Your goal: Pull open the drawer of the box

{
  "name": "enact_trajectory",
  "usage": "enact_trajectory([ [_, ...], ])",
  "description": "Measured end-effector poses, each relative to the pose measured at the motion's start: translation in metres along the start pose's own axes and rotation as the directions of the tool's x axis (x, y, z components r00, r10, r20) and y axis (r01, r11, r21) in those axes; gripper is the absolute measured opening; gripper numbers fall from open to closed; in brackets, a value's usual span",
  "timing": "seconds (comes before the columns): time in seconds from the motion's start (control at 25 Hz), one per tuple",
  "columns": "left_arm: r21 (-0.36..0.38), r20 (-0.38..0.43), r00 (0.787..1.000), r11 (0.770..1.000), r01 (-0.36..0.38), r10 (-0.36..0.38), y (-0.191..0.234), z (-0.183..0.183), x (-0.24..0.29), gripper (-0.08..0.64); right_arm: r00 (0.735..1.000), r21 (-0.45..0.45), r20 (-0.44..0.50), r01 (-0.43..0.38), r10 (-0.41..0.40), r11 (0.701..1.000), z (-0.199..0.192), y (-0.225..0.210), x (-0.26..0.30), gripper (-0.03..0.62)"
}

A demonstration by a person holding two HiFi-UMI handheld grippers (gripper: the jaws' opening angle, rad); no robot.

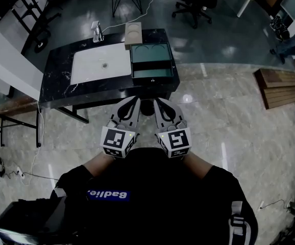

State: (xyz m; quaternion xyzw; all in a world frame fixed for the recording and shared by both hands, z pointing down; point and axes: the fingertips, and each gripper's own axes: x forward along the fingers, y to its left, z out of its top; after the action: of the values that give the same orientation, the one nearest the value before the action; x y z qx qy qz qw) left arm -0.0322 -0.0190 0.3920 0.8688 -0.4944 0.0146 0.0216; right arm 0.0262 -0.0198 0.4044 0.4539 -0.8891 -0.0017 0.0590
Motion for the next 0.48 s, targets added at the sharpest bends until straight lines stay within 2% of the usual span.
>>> enact_trajectory([
  [0.48, 0.006, 0.001, 1.000, 1.000, -0.012, 0.012, 0.000, 0.000, -0.010, -0.008, 0.999, -0.020, 0.030, -0.031, 0.032, 0.999, 0.010, 0.013, -0.001, 0.002],
])
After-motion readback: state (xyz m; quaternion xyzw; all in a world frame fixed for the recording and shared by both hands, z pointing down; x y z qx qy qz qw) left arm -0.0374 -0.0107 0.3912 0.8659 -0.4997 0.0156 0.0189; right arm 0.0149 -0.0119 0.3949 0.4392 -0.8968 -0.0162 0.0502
